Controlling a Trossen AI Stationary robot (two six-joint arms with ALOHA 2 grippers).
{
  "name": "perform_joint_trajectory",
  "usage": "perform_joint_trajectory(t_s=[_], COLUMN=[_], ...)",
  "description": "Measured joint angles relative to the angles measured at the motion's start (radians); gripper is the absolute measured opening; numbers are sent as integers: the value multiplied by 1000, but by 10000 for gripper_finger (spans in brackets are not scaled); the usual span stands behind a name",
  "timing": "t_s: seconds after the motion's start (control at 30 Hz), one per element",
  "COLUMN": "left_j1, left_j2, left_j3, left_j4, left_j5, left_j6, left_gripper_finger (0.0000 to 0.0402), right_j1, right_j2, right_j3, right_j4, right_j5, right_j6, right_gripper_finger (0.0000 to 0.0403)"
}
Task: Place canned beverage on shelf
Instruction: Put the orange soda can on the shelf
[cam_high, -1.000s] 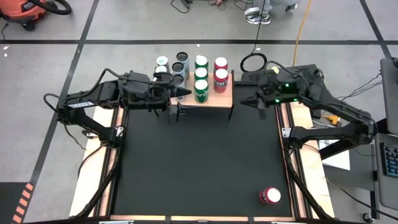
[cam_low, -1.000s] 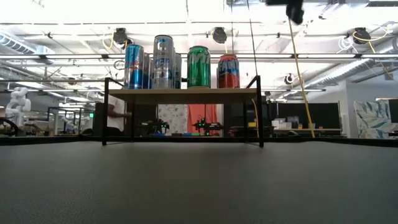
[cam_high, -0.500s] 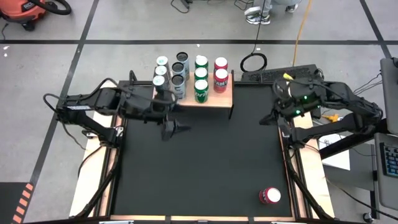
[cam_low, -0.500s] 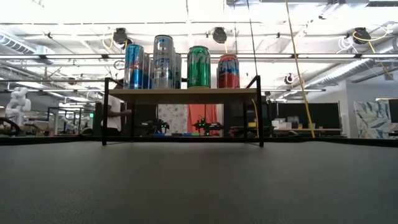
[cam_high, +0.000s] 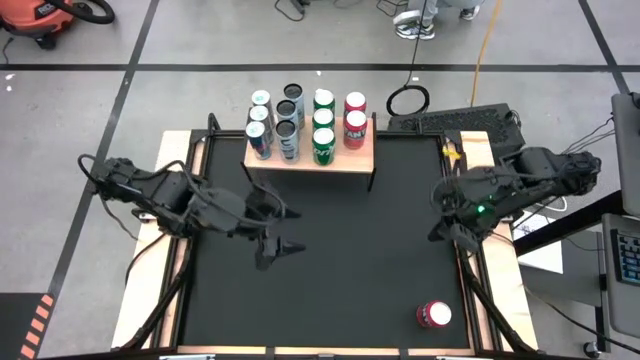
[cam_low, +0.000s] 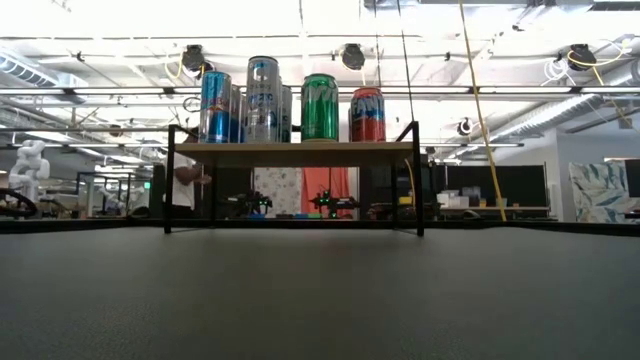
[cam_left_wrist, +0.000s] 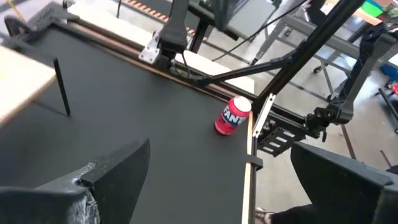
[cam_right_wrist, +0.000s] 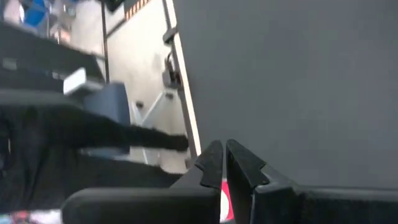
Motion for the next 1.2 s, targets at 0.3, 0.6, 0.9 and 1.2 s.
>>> perform_joint_trajectory(t_s=[0.3, 0.6, 0.9, 1.2], left_j1=[-61, -61, -61, -61], left_j2=[105, 229, 306, 324], left_j3=[0, 0, 0, 0], left_j4=[97, 295, 404, 421], left_j5=[-101, -169, -233, -233], left_j6=[-16, 23, 43, 40], left_gripper_finger=[391, 391, 391, 391], right_j1=[217, 452, 625, 746], right_j2=[39, 39, 86, 146], right_j3=[0, 0, 0, 0], right_j4=[-129, -129, -127, -120], right_j5=[39, 168, 270, 386], right_j6=[23, 145, 162, 291], right_gripper_finger=[2, 47, 99, 164])
